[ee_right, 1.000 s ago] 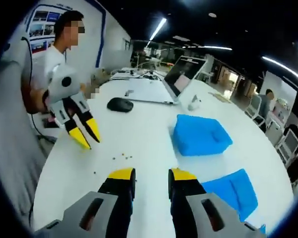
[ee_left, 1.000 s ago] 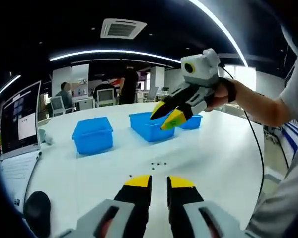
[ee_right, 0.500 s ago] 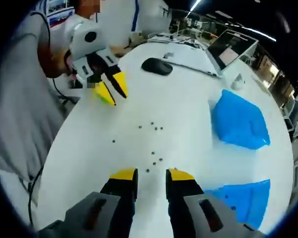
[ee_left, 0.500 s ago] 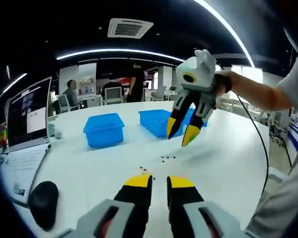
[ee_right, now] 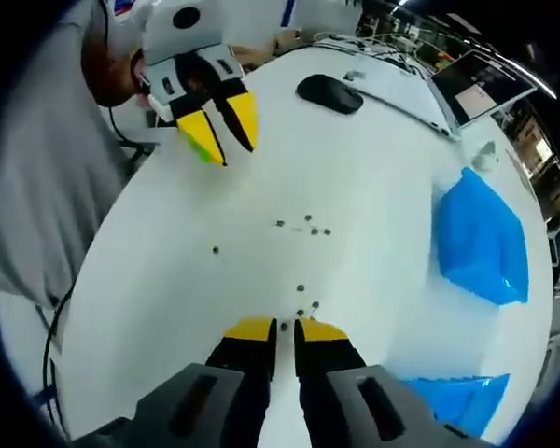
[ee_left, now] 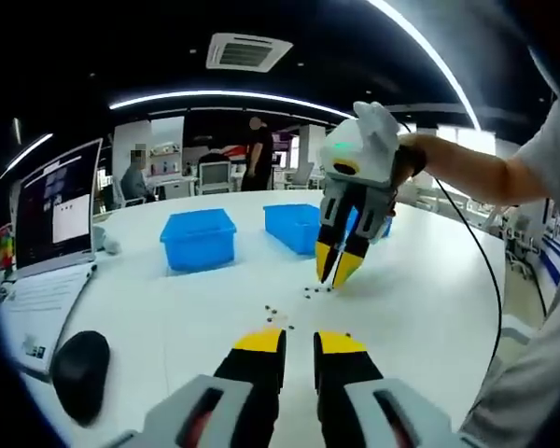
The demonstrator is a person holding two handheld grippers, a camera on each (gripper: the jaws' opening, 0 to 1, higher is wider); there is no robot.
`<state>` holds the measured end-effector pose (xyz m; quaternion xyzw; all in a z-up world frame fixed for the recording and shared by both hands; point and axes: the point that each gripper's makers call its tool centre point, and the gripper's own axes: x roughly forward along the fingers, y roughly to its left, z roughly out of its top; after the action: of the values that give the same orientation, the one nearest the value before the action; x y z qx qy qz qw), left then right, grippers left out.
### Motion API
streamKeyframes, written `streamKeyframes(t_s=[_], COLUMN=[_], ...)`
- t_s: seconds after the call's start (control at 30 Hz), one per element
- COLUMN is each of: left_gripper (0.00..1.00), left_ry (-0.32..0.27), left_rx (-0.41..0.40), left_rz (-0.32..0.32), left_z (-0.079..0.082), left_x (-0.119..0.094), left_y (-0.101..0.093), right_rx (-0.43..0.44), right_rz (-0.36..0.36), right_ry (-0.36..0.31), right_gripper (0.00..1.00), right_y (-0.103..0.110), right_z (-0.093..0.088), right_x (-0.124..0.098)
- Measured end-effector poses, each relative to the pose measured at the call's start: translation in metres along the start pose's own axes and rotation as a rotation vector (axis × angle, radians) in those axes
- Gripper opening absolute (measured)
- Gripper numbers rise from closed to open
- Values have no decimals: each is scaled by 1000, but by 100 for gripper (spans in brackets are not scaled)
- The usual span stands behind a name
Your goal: Pick up the resistors one by one and place each resistor into its matching bin, sorting the parts by color and model until every resistor is separated into the correct bin for its type
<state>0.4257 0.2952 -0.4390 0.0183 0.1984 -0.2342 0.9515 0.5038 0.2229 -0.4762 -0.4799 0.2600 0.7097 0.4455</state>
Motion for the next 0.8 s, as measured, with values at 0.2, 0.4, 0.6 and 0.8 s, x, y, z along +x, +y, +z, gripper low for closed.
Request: streamKeyframes(t_s=[0.2, 0.4, 0.6, 0.8], left_gripper=[15, 15, 15, 15], left_ry=[1, 11, 3, 3], left_rx=[-9, -12, -12, -21], left_rz=[1, 1, 1, 8], left_z=[-2, -5, -3, -5], left_x=[-1, 1, 3, 3], left_y=[1, 1, 0, 2], right_rx=[12, 31, 87, 286], right_rz=[22, -2, -14, 38], right_ry=[36, 14, -75, -329], right_gripper=[7, 6, 6, 6], right_y=[2, 0, -1, -7], right_z=[-7, -6, 4, 19], right_x=[6, 0, -15, -38])
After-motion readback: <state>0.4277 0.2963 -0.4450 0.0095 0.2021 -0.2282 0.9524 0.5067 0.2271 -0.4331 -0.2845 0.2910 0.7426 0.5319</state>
